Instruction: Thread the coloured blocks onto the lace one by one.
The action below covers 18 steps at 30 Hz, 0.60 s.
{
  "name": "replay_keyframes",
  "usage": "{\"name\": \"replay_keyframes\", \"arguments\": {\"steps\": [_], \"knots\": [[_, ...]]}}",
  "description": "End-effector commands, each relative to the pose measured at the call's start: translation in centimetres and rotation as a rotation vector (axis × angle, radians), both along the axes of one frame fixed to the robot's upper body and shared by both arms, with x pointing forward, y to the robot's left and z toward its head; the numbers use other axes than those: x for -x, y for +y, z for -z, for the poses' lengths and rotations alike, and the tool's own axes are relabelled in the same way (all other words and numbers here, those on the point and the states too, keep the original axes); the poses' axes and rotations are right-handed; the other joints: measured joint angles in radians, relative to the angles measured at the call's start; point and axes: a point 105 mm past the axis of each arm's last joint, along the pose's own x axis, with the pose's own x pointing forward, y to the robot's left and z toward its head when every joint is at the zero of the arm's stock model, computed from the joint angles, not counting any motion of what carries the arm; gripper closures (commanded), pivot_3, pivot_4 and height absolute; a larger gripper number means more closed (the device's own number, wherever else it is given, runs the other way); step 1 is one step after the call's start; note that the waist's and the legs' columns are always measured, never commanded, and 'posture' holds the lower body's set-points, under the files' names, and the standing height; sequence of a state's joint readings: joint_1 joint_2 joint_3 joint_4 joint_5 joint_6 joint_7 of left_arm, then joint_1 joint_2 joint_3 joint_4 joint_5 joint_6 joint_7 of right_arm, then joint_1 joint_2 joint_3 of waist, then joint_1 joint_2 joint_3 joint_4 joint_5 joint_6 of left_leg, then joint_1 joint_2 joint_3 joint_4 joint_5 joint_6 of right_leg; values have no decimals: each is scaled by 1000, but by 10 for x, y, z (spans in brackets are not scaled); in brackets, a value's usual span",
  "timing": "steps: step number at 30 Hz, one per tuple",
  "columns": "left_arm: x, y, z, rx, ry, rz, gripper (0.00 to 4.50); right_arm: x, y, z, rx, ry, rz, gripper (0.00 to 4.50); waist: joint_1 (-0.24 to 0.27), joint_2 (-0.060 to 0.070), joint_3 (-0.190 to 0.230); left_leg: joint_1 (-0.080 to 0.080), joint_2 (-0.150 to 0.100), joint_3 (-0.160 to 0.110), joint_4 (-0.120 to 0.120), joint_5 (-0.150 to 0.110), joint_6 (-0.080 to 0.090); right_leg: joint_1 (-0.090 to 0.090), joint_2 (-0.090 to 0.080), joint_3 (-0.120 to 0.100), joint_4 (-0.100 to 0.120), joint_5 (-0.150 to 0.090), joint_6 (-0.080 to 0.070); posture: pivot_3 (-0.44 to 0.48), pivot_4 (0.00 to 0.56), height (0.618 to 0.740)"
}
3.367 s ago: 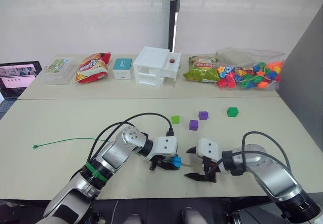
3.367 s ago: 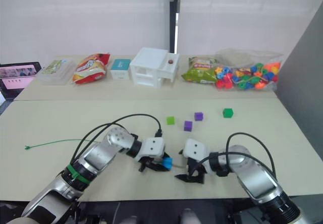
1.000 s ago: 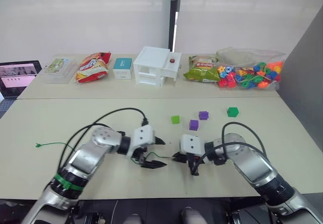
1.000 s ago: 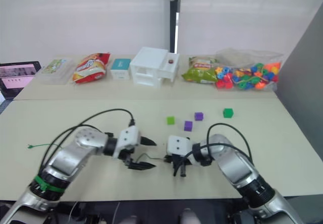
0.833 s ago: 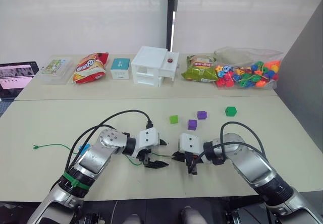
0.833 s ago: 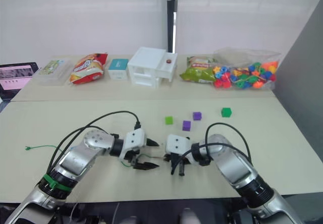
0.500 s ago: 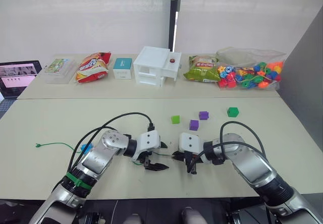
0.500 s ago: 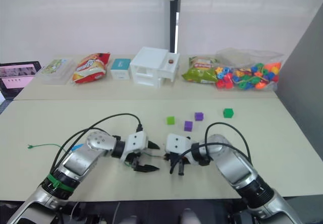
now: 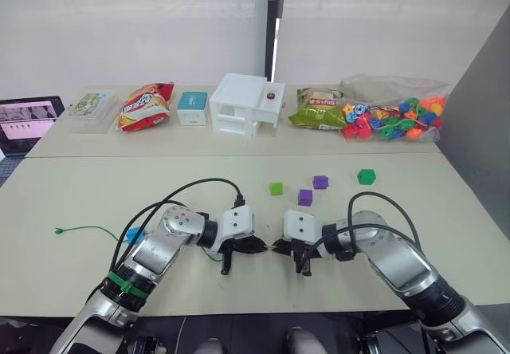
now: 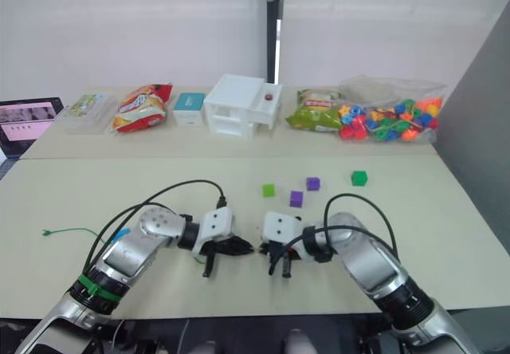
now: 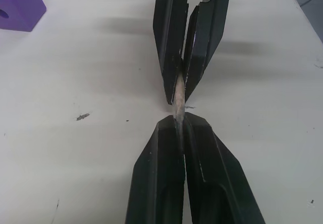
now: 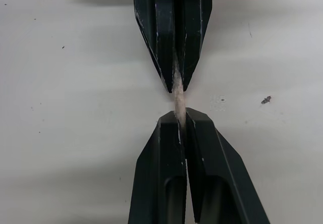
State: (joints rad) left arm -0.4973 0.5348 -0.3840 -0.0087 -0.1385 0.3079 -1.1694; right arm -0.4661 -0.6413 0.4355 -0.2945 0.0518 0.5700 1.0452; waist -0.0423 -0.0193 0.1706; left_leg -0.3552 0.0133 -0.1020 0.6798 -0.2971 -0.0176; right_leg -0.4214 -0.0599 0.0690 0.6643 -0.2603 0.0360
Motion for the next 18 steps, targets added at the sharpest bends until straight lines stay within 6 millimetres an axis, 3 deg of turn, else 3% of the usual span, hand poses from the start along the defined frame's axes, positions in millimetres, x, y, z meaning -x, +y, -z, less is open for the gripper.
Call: {"name": "replay_keyframes", "arguments": {"steps": [1,5,11,16,18], "knots": [[0,-5,-12,31,-28,16,4453,4,1,-5,5,-31,-26,4500,0,0,0,0,0,0,0,0,0,0,0,0,0,0,0,0,150,740],[4,-6,-13,34,-11,35,4453,4,0,0,5,-29,-10,4500,0,0,0,0,0,0,0,0,0,0,0,0,0,0,0,0,150,740],[5,-2,-14,22,-3,29,4500,6,-12,-11,-140,-43,160,2442,3,0,0,0,0,0,0,0,0,0,0,0,0,0,0,0,150,740],[6,3,-12,15,-1,20,4500,15,-45,-19,-281,-41,467,727,9,0,0,-1,0,0,0,0,0,0,0,0,0,0,0,0,150,740],[6,3,-12,14,1,17,4500,10,-68,-18,-347,-85,687,27,9,0,0,-1,0,-1,0,0,0,0,0,0,0,0,0,0,150,740]]}}
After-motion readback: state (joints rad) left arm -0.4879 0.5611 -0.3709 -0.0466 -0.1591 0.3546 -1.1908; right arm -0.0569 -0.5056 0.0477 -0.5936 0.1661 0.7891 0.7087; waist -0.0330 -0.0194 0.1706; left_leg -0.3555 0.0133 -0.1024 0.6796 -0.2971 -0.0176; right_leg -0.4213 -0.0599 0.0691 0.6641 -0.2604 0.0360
